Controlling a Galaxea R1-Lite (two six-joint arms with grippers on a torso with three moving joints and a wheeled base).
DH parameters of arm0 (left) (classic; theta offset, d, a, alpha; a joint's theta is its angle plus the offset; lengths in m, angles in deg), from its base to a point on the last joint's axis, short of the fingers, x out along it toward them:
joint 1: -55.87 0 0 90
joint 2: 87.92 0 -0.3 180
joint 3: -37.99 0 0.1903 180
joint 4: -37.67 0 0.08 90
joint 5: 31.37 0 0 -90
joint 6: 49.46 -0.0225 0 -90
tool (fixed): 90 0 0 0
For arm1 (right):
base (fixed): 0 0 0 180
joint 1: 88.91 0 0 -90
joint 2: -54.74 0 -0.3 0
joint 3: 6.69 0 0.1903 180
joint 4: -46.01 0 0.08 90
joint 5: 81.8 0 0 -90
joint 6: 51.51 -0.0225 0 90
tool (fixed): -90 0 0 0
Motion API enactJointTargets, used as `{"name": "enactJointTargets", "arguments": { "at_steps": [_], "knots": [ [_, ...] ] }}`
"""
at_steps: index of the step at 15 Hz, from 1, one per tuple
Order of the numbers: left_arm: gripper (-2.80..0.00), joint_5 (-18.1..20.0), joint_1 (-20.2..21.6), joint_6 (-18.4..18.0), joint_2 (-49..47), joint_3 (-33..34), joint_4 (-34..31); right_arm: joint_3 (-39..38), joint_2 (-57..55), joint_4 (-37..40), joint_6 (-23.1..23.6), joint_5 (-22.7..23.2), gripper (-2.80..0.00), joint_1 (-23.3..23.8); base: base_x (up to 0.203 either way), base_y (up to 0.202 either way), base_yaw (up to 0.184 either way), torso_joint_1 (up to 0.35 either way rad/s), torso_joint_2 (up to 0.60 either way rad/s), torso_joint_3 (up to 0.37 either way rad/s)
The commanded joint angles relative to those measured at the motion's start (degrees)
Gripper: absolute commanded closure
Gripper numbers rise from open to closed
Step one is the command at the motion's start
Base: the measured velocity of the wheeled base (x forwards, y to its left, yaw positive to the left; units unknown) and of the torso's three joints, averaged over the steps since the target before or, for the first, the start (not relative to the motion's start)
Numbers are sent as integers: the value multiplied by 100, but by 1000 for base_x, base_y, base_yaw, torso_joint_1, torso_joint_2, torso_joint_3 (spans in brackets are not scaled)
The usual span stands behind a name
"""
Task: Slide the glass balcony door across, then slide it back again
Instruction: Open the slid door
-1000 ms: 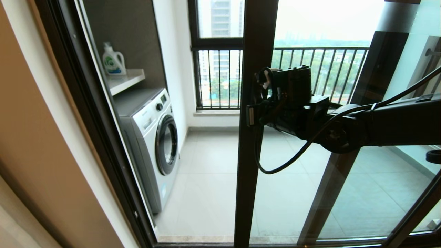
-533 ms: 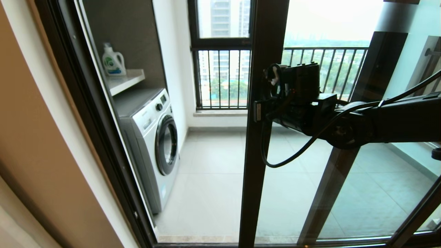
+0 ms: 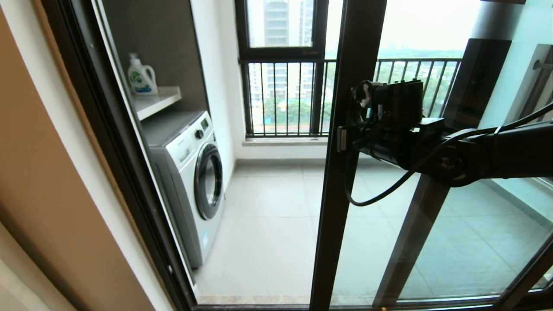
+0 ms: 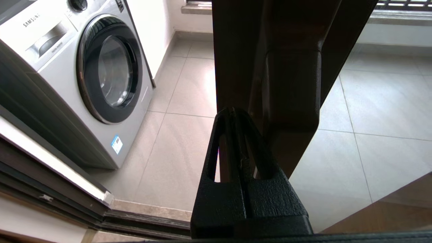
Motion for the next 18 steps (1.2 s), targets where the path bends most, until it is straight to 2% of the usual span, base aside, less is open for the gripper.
{"name": "enactJointTargets", "arguments": {
  "at_steps": [1, 14, 18],
  "knots": [
    [0, 0, 1, -3, -9, 0, 0, -166, 189, -44, -6, 11, 0, 148, 0, 0, 0, 0, 0, 0],
    [0, 0, 1, -3, -8, 0, 0, -831, 564, -372, 11, 81, 0, 974, 0, 0, 0, 0, 0, 0],
    [0, 0, 1, -3, -9, 0, 0, -1021, 703, -376, 20, 369, 0, 1224, 0, 0, 0, 0, 0, 0]
  ]
}}
